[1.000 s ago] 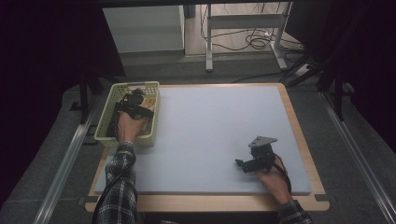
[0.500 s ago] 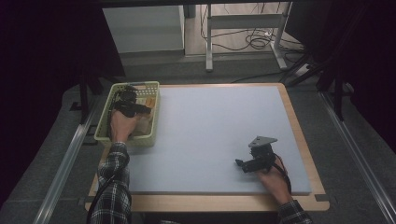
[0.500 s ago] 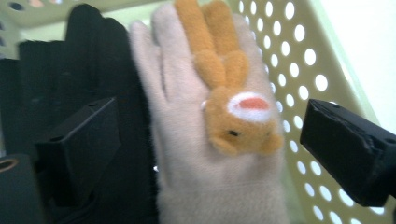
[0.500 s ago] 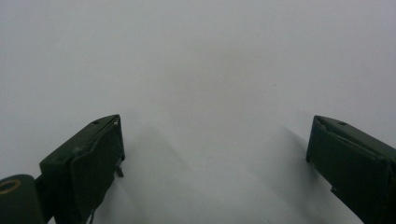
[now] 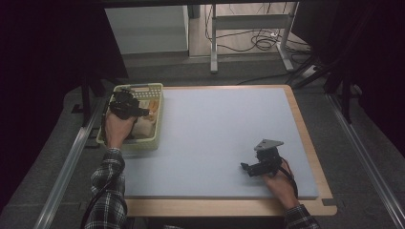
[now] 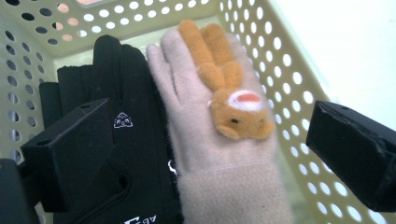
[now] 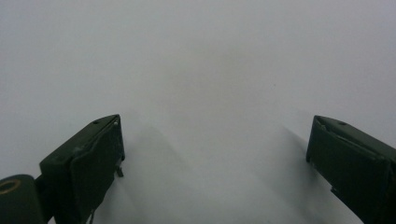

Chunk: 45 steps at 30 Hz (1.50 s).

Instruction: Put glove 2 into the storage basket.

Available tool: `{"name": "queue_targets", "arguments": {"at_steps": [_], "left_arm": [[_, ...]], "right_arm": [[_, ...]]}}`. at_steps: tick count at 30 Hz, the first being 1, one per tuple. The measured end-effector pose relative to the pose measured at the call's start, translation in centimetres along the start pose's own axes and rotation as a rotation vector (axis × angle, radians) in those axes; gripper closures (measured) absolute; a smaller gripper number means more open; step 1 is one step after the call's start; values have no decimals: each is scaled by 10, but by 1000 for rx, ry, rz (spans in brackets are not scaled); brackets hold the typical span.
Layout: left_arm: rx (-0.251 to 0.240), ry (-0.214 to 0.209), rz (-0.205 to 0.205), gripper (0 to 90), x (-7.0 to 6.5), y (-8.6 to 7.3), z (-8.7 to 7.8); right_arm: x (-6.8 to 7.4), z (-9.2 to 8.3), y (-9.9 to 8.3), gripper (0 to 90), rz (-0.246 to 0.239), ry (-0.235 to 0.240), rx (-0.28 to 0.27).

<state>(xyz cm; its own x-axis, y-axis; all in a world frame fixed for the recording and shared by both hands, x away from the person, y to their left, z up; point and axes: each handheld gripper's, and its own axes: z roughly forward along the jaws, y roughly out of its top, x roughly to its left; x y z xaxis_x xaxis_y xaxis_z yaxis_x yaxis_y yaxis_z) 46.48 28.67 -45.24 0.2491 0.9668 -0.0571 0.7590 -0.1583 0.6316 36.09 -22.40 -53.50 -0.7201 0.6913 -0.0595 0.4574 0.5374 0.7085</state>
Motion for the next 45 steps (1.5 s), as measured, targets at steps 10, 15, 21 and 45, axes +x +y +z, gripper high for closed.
{"name": "queue_targets", "arguments": {"at_steps": [10, 15, 21, 45], "left_arm": [[-51, -42, 39, 16, -4, -6, -13], [-68, -64, 63, 14, -11, -11, -18], [-108, -119, 104, 15, -27, -18, -25], [-206, -416, 383, 10, -151, -100, -32]], "right_arm": [[0, 0, 0, 39, 0, 0, 0], [0, 0, 0, 39, -1, 0, 3], [0, 0, 0, 39, 0, 0, 3], [0, 0, 0, 39, -2, -2, 2]]}}
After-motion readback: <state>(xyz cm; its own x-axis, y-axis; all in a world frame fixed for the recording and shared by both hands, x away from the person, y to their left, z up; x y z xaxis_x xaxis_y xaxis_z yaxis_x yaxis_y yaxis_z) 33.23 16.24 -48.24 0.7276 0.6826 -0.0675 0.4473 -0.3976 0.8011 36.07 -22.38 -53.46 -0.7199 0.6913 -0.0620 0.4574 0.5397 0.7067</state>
